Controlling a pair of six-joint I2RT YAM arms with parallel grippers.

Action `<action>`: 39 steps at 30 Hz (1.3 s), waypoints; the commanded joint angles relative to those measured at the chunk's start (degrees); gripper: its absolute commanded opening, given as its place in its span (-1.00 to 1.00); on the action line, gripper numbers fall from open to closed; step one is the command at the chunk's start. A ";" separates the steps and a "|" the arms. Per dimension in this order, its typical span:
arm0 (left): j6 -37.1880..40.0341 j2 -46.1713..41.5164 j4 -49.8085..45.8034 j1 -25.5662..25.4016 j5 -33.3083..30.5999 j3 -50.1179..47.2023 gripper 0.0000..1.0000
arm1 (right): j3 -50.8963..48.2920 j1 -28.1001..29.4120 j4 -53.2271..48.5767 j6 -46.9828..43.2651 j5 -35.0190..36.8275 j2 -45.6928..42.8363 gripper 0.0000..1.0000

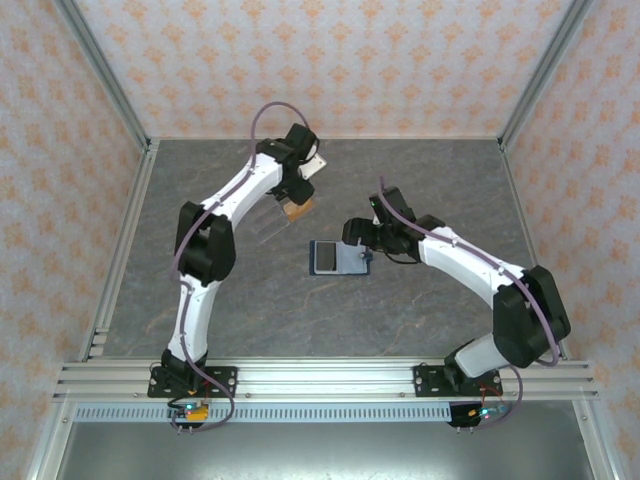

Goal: Take the credit cards out of the card holder

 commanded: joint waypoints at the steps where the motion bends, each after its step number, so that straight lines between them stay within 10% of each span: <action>1: -10.46 -9.84 7.48 0.51 -2.63 -7.47 0.06 | 2.28 1.49 -0.43 0.57 -2.35 2.91 0.55; 16: -47.68 -31.95 20.43 -4.38 -3.11 -42.74 0.10 | 3.89 1.70 8.84 8.73 -16.87 17.72 -0.38; 39: -65.94 -22.20 33.82 -11.50 11.36 -51.17 -0.50 | 5.22 0.20 6.19 7.68 -15.28 22.28 -0.62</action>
